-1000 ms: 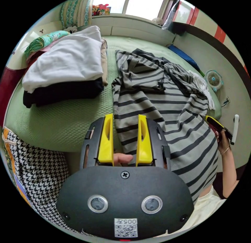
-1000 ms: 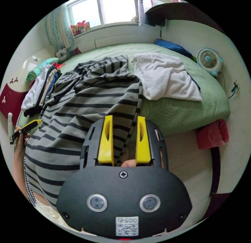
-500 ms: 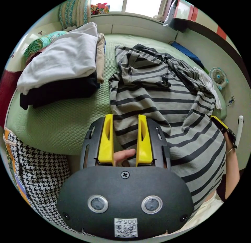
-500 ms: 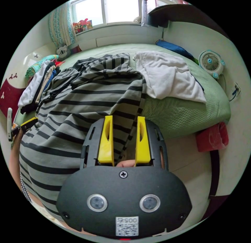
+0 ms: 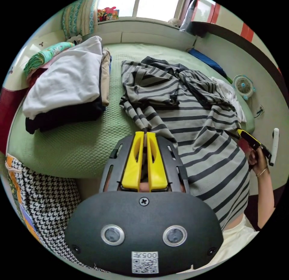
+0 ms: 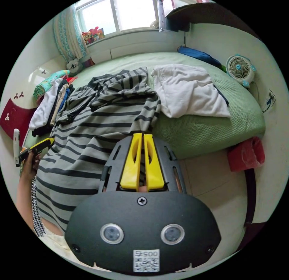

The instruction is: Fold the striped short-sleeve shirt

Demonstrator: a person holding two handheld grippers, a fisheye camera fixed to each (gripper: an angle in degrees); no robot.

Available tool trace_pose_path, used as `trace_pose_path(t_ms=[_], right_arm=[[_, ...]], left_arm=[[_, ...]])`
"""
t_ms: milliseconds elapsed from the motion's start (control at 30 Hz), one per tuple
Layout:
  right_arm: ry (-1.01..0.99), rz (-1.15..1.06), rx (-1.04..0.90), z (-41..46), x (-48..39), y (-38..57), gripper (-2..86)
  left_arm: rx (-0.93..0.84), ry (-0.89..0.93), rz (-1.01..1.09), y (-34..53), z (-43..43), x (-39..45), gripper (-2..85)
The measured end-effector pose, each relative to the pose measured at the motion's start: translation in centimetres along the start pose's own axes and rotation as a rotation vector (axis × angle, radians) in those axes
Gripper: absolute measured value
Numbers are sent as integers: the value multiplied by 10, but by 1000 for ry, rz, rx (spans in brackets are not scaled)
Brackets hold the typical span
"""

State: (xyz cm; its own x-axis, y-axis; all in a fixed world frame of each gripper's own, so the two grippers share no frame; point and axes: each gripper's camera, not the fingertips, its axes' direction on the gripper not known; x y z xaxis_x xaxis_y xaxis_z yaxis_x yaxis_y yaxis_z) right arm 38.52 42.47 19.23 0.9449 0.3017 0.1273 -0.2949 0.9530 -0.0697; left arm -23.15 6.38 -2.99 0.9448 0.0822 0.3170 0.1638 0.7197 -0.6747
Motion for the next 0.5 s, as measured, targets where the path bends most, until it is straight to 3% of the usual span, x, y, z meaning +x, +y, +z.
trace_pose_path(t_ms=[233, 400, 500], right_arm=[[36, -97, 38, -37, -5, -36, -16], [130, -173, 170, -67, -17, -129, -15], [174, -112, 205, -65, -20, -186, -5]], left_arm=[[86, -23, 46, -32, -48, -5, 14], [181, -79, 38, -100, -81, -16, 22], [190, -60, -24, -141, -86, -30, 39]])
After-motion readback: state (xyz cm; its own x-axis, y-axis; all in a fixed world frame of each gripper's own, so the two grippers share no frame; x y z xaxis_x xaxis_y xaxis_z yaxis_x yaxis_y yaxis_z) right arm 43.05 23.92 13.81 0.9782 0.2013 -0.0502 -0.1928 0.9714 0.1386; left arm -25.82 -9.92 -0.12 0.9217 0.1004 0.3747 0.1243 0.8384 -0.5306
